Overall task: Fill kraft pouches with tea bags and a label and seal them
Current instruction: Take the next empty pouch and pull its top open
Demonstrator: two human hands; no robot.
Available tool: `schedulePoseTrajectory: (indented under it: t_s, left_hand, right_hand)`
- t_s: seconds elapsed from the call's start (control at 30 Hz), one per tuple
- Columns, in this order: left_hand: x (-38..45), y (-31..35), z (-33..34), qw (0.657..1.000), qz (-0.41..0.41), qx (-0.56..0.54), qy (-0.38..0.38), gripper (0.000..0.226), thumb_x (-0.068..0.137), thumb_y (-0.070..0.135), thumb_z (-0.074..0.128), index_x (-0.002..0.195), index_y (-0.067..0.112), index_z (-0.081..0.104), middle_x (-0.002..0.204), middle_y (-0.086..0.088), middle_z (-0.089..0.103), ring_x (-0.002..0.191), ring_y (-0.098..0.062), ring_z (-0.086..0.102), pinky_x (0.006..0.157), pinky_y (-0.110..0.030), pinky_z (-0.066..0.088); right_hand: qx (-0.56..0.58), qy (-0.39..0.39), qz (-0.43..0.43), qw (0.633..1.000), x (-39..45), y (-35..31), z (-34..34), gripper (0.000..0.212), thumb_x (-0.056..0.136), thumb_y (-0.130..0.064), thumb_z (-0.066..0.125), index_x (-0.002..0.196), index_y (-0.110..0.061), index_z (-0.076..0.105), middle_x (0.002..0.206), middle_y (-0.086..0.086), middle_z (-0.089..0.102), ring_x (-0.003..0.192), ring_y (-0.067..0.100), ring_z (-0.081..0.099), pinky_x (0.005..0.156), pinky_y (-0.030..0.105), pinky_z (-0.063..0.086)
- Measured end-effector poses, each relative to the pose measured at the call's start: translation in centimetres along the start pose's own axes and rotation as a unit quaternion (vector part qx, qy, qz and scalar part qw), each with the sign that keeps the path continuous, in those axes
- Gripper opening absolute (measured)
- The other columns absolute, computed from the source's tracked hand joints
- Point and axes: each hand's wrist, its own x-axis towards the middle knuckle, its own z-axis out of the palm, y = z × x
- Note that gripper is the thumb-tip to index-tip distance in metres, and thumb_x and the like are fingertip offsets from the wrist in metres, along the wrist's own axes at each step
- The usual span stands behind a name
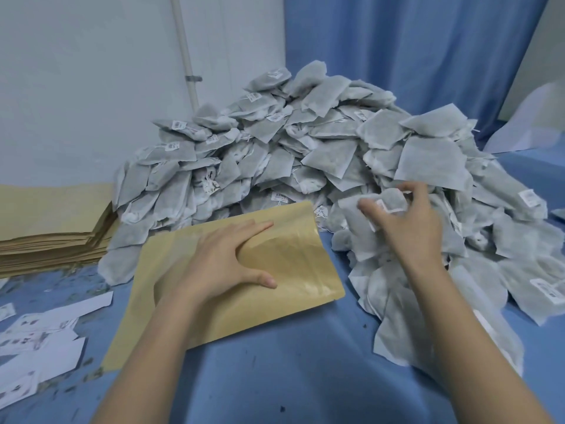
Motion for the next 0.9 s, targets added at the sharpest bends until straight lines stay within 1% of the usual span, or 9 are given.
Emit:
schedulePoseTrajectory:
  t_s: [0.1, 0.23, 0.43, 0.6, 0.67, 0.73, 0.77, 0.83, 0.9]
  left_hand:
    - [0.2, -0.2, -0.3, 1.0, -0.004, -0.013, 0.018, 0.091, 0.051, 0.042, 0.088, 0.13, 0.054, 0.044, 0.145, 0.017, 0.04, 0.133, -0.006, 0.032, 0.115, -0.034, 0.019]
    - [0.1, -0.2, -0.9, 0.998, 0.009, -0.05, 0.046, 0.086, 0.042, 0.052, 0.085, 0.116, 0.064, 0.043, 0.144, 0.017, 0.042, 0.134, -0.003, 0.033, 0.116, -0.041, 0.02]
    - [-0.1, -0.8, -1.6, 0.996, 0.013, -0.068, 0.063, 0.088, 0.033, 0.066, 0.076, 0.116, 0.068, 0.046, 0.141, 0.024, 0.042, 0.133, 0.002, 0.033, 0.116, -0.034, 0.022]
    - [-0.1, -0.1, -0.9, 0.998, 0.016, -0.053, 0.019, 0.088, 0.032, 0.063, 0.077, 0.111, 0.076, 0.038, 0.142, 0.025, 0.039, 0.134, 0.001, 0.03, 0.117, -0.037, 0.019]
    - [0.0, -0.3, -0.7, 0.999, 0.014, -0.025, 0.017, 0.09, 0.04, 0.056, 0.083, 0.116, 0.071, 0.037, 0.145, 0.021, 0.038, 0.135, -0.002, 0.029, 0.116, -0.034, 0.017]
    - [0.1, -0.6, -0.4, 1.0, 0.007, 0.003, 0.027, 0.09, 0.046, 0.053, 0.085, 0.121, 0.066, 0.035, 0.146, 0.018, 0.036, 0.136, -0.004, 0.027, 0.112, -0.029, 0.015]
    - [0.2, -0.8, -0.3, 0.999, 0.003, 0.011, 0.033, 0.091, 0.048, 0.054, 0.084, 0.123, 0.064, 0.035, 0.147, 0.017, 0.036, 0.136, -0.006, 0.027, 0.111, -0.029, 0.014]
    - [0.5, -1.2, 0.0, 0.999, 0.0, 0.022, 0.04, 0.091, 0.048, 0.056, 0.083, 0.126, 0.061, 0.036, 0.147, 0.015, 0.037, 0.137, -0.008, 0.027, 0.111, -0.031, 0.013]
    - [0.7, -1.4, 0.2, 0.999, -0.005, 0.025, 0.039, 0.092, 0.046, 0.059, 0.081, 0.126, 0.062, 0.036, 0.148, 0.014, 0.037, 0.137, -0.009, 0.027, 0.111, -0.03, 0.012]
  right_hand:
    - [0.1, -0.02, 0.02, 0.995, -1.4, -1.4, 1.7, 0.059, 0.071, -0.04, 0.075, 0.109, -0.02, 0.036, 0.093, -0.015, 0.046, 0.088, 0.016, 0.05, 0.072, 0.025, 0.036]
    - [0.206, -0.202, 0.121, 0.95, -2.9, -3.0, 3.7, 0.051, 0.067, -0.044, 0.076, 0.1, -0.02, 0.044, 0.093, -0.004, 0.058, 0.075, 0.013, 0.061, 0.061, 0.027, 0.048]
    - [0.096, -0.284, 0.03, 0.954, -2.9, -3.5, 4.5, 0.025, 0.077, -0.04, 0.065, 0.088, -0.018, 0.069, 0.081, -0.006, 0.064, 0.076, 0.011, 0.058, 0.07, 0.026, 0.045]
    - [0.091, -0.583, -0.019, 0.807, -2.6, -4.6, 3.3, 0.014, 0.085, -0.017, 0.061, 0.088, -0.029, 0.068, 0.095, -0.006, 0.07, 0.086, 0.007, 0.065, 0.067, 0.019, 0.051]
    - [0.023, -0.503, -0.092, 0.859, -2.3, -3.8, 3.6, 0.016, 0.087, -0.014, 0.058, 0.091, -0.026, 0.068, 0.094, -0.003, 0.07, 0.089, 0.009, 0.062, 0.075, 0.021, 0.05]
    - [-0.057, -0.306, -0.12, 0.943, -1.6, -2.6, 3.9, 0.023, 0.088, -0.015, 0.053, 0.099, -0.027, 0.07, 0.088, -0.011, 0.07, 0.09, 0.007, 0.06, 0.079, 0.022, 0.046]
    - [-0.124, -0.232, -0.129, 0.956, -1.1, -1.7, 3.8, 0.026, 0.088, -0.019, 0.053, 0.106, -0.029, 0.068, 0.1, -0.012, 0.068, 0.1, 0.01, 0.057, 0.085, 0.024, 0.044]
    - [-0.31, -0.213, -0.131, 0.917, -0.3, 0.2, 3.7, 0.039, 0.084, -0.036, 0.055, 0.123, -0.029, 0.057, 0.131, -0.003, 0.051, 0.122, 0.021, 0.039, 0.099, 0.033, 0.035]
    - [-0.438, -0.262, -0.096, 0.855, -0.1, 1.7, 3.9, 0.054, 0.08, -0.048, 0.057, 0.13, -0.027, 0.047, 0.139, 0.004, 0.038, 0.127, 0.029, 0.031, 0.102, 0.039, 0.031]
